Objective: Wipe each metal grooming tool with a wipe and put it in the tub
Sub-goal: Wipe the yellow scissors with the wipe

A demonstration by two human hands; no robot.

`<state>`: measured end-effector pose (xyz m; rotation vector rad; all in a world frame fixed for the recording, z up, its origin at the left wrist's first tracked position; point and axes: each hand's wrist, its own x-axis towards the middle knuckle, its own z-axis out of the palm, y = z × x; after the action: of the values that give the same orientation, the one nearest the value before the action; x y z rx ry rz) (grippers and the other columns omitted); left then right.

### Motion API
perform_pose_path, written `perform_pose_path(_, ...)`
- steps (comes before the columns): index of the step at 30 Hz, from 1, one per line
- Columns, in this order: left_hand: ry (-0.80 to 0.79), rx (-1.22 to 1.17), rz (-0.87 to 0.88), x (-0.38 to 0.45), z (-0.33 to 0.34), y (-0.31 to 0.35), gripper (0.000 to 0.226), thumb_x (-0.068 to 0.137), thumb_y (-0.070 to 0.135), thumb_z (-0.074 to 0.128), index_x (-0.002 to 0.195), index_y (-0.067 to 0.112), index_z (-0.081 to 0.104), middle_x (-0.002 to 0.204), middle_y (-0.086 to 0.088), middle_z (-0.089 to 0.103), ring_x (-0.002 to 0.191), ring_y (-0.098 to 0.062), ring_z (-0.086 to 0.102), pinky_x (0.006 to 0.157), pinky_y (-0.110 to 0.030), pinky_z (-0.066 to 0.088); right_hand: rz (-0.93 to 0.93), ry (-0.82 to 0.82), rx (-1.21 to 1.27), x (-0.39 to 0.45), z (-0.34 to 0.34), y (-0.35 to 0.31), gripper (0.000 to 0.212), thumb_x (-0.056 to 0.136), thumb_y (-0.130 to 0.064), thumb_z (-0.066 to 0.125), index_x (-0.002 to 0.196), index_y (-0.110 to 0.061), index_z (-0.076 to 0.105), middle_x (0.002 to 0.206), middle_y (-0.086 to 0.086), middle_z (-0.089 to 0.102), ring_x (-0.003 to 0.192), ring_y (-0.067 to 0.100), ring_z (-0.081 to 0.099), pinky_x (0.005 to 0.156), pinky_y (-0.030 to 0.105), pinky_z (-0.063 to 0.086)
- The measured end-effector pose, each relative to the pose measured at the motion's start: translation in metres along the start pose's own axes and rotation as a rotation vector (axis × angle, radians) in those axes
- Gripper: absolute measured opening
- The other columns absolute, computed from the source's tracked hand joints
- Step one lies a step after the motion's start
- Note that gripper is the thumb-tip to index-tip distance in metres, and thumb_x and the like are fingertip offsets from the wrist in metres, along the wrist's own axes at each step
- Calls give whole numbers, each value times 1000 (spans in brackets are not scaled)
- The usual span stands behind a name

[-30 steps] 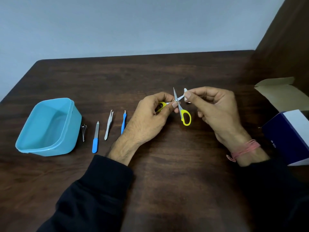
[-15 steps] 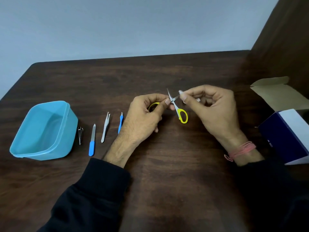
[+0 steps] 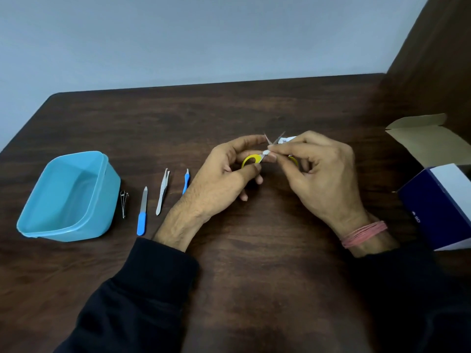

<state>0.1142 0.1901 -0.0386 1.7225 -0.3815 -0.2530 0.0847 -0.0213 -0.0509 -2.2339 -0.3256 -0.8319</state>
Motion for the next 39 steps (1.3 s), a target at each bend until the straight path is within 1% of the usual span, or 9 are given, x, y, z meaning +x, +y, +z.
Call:
perform_pose_path(3, -1, 15, 18, 0, 0, -2, 46, 109, -3, 64, 151, 15, 63, 116, 0, 84, 82, -9, 73, 47, -22, 53, -23, 14, 5, 0, 1, -1, 10, 98, -20, 84, 107, -19, 89, 95, -7, 75, 68, -16, 51, 71, 5, 34)
perform_pose_path(10, -57, 9, -17, -2, -3, 2, 26, 110, 1, 66, 133, 9, 74, 116, -1, 86, 103, -15, 83, 42, -23, 55, -29, 24, -18, 0, -1, 0, 6, 93, -15, 89, 97, -18, 88, 88, -7, 75, 71, -21, 52, 72, 2, 34)
perform_pose_path(13, -72, -7, -41, -2, -5, 3, 26, 110, 2, 68, 134, 9, 74, 116, -3, 86, 108, -17, 84, 39, -23, 55, -11, 37, -5, 1, 0, 0, 6, 91, -15, 91, 95, -18, 87, 83, -17, 69, 70, -21, 54, 73, 1, 35)
perform_pose_path(16, -73, -14, -49, -3, -5, 2, 29, 110, 2, 68, 138, 8, 73, 116, -2, 86, 109, -17, 84, 39, -24, 55, 28, 75, 8, 0, 0, 1, 7, 90, -16, 92, 91, -18, 86, 77, -28, 61, 69, -19, 58, 75, 2, 39)
perform_pose_path(19, -75, -16, -49, -2, -4, 3, 27, 110, 3, 67, 135, 9, 74, 116, -4, 86, 109, -18, 83, 40, -25, 56, 25, 40, 15, 0, 0, -2, 7, 89, -14, 92, 91, -18, 86, 79, -18, 68, 68, -18, 57, 73, 3, 38)
perform_pose_path(26, -73, -14, -39, -3, -3, 5, 26, 110, 4, 67, 133, 10, 76, 108, -3, 86, 102, -19, 84, 42, -26, 58, 1, 28, 2, -5, 6, -5, 9, 92, -12, 86, 99, -19, 87, 88, -16, 67, 69, -21, 51, 72, 2, 31)
perform_pose_path(30, -14, -86, -69, -2, 0, 7, 43, 109, 3, 69, 150, 5, 59, 108, -7, 86, 101, -21, 85, 43, -27, 60, -2, 4, 13, -4, 8, -4, 14, 94, -17, 84, 105, -22, 88, 92, -9, 76, 66, -17, 50, 70, 8, 34)
perform_pose_path(34, -12, -111, -81, -2, 2, 10, 52, 108, 2, 69, 156, 5, 50, 109, -11, 86, 103, -23, 85, 46, -28, 62, -22, -5, 24, -4, 7, -3, 12, 94, -18, 86, 105, -21, 90, 92, -9, 78, 67, -19, 51, 70, 6, 34)
perform_pose_path(39, -1, -132, -95, -3, 4, 13, 86, 107, 0, 71, 175, 9, 19, 107, -12, 86, 102, -24, 85, 45, -29, 62, 10, 10, 17, -6, 8, 1, 11, 91, -18, 87, 101, -21, 89, 90, -14, 75, 66, -18, 50, 70, 9, 36)
